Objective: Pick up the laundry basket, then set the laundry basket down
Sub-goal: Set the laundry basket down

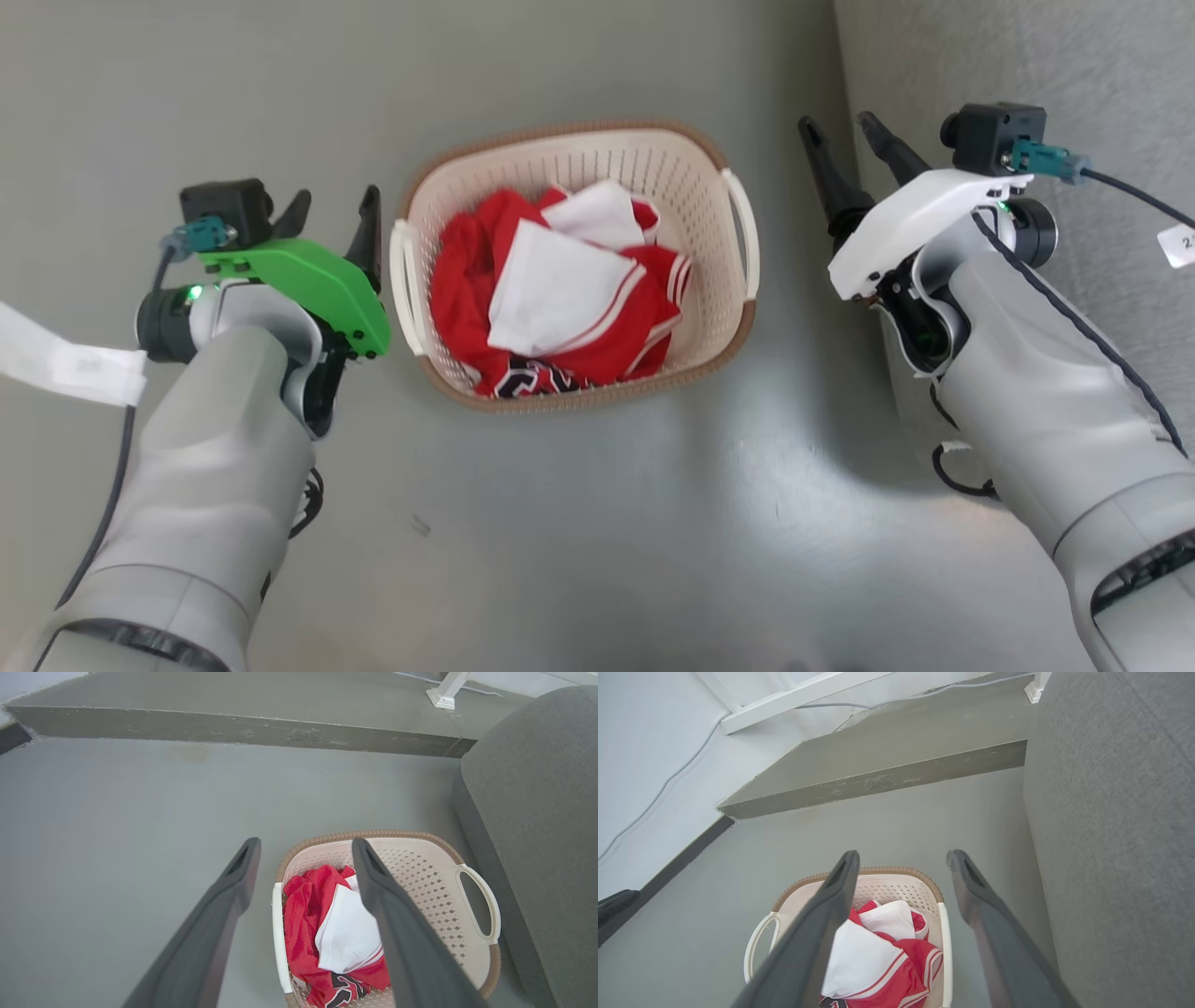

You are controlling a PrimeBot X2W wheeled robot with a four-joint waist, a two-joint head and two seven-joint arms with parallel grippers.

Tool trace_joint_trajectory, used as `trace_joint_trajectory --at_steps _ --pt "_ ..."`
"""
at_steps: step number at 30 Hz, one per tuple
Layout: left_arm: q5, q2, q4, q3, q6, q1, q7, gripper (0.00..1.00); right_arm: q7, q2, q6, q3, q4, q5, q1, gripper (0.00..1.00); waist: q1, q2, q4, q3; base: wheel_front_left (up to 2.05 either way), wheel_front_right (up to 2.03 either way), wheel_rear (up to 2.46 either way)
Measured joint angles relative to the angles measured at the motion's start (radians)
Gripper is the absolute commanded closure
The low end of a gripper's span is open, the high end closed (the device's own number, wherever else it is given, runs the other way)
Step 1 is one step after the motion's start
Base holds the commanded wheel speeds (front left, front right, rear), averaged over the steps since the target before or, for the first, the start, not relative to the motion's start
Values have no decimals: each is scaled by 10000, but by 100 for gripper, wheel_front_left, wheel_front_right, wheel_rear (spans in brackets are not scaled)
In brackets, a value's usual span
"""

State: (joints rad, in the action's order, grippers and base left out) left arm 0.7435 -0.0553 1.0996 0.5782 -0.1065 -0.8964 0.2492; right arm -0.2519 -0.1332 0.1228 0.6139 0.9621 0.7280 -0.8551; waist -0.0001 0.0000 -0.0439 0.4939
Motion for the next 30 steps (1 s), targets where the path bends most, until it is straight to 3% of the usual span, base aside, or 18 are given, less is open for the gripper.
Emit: trace_joint_trajectory --at_steps 10,16,30 --pt "-157 -322 -1206 -646 31 928 25 0 0 -174 0 -508 -805 -393 952 0 0 0 38 -1169 0 0 0" --pt "-479 -399 -2293 -1037 201 1425 25 0 0 -456 -25 -855 -1323 -650 1660 0 0 0 101 -1935 0 0 0" --pt "-1193 -520 -4322 -1923 571 3393 27 0 0 -430 -203 -1795 -3239 -1181 3350 0 0 0 318 -3365 0 0 0"
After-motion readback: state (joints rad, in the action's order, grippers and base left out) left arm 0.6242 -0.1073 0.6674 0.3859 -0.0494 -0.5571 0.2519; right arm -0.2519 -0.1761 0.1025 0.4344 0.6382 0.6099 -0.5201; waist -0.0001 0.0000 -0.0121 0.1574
